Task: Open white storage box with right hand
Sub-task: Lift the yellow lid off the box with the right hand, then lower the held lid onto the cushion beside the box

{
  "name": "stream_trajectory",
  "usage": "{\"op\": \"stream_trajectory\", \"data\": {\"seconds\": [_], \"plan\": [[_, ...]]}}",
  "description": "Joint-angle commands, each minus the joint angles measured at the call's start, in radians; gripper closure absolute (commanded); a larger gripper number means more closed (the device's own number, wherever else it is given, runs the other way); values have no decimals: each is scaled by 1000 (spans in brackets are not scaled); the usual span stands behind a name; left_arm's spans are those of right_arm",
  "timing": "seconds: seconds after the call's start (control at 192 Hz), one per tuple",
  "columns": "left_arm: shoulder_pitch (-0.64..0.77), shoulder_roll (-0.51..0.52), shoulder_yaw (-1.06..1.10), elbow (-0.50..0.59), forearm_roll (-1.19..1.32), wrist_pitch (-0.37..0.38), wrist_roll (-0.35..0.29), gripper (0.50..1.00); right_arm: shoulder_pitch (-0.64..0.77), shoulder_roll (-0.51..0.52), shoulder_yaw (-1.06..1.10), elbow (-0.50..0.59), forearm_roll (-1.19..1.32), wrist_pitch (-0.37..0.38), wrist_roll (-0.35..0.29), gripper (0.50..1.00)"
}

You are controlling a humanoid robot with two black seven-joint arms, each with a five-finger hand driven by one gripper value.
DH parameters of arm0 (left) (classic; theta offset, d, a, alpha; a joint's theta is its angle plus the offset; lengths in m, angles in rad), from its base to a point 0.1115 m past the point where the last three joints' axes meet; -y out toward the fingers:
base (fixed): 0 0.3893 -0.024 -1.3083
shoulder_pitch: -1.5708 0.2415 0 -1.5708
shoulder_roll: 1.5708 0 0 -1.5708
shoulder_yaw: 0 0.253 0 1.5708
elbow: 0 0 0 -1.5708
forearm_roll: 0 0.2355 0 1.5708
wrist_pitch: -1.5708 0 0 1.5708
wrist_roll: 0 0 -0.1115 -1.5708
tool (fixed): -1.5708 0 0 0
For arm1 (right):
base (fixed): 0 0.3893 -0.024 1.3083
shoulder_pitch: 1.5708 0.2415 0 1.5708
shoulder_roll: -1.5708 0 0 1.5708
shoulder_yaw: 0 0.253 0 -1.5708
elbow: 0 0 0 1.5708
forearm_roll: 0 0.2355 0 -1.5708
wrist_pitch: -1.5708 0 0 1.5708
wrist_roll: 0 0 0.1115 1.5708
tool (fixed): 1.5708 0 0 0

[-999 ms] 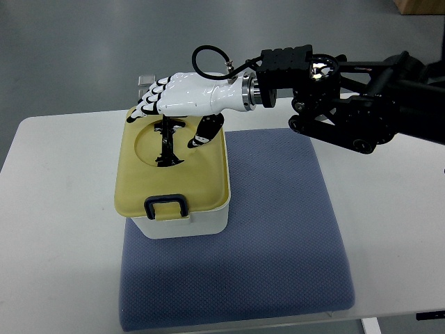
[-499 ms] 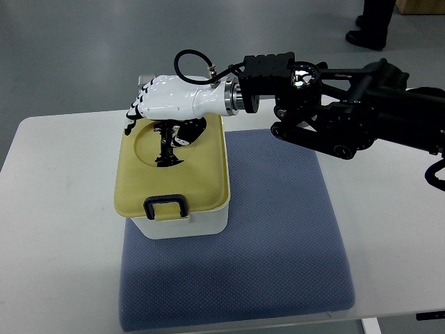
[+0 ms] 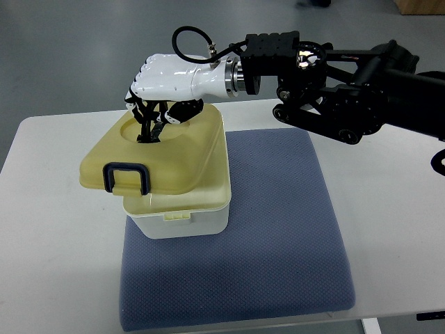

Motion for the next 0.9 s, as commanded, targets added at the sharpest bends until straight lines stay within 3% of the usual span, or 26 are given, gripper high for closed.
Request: {"op": "stream_trajectory", "data": {"seconds": [0.0, 0.338, 0.494, 0.895], "plan": [[0, 0, 0, 0, 0, 0, 0, 500, 45, -59, 10, 29, 19, 5, 11, 1000], [1, 0, 3, -3, 0, -1, 0, 500, 65, -416, 13, 210, 47, 26, 46, 1000], [1, 0, 4, -3, 0, -1, 0, 500, 22, -556, 10, 238, 47, 28, 90, 1000], [1, 0, 9, -30, 2, -1, 0, 500, -223, -734, -2, 204, -25, 8, 143, 1000]]}}
